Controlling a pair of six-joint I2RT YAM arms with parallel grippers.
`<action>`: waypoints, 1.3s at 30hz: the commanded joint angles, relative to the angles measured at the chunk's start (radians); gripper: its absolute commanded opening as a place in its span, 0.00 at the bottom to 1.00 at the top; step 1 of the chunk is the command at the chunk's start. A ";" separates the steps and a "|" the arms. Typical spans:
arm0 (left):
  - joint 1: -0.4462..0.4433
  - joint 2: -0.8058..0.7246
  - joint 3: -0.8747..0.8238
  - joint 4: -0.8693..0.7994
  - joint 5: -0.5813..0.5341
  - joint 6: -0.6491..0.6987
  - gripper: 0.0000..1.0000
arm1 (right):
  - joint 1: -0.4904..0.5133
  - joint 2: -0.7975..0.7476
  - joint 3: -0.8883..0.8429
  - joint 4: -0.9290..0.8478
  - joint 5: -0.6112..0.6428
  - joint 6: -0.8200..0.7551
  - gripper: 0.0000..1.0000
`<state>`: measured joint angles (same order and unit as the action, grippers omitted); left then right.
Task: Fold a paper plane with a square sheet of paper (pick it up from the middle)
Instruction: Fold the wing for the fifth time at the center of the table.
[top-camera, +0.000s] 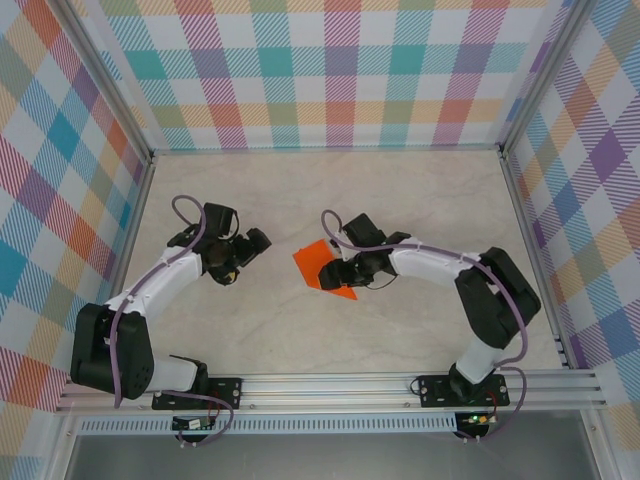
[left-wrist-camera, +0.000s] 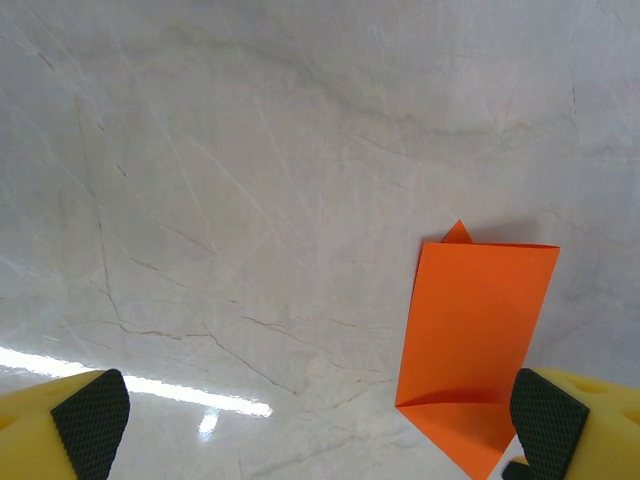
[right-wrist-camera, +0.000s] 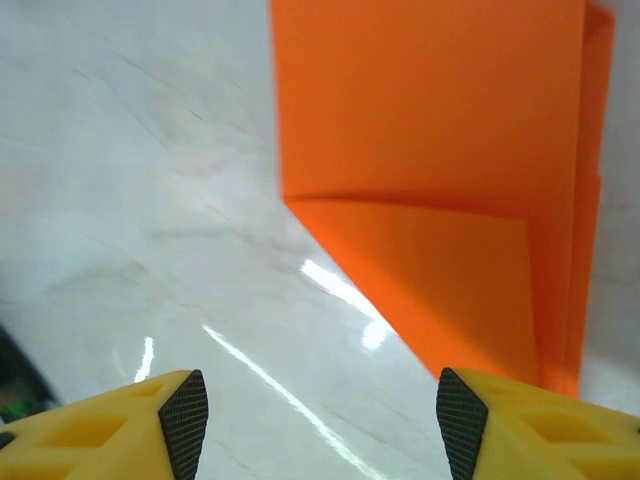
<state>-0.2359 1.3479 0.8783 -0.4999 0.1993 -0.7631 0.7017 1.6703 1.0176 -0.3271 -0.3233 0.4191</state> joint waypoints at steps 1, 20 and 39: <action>-0.017 -0.022 -0.028 0.057 0.060 -0.026 1.00 | -0.004 -0.042 0.013 0.064 0.022 0.119 0.64; -0.167 0.106 -0.080 0.258 0.217 -0.142 0.92 | -0.054 0.146 0.036 0.152 0.001 0.178 0.55; -0.312 0.264 -0.061 0.432 0.227 -0.262 0.72 | -0.174 0.193 -0.100 0.343 -0.231 0.330 0.54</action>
<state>-0.5266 1.5932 0.8070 -0.0986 0.4290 -1.0019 0.5369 1.8385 0.9386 -0.0040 -0.5102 0.7200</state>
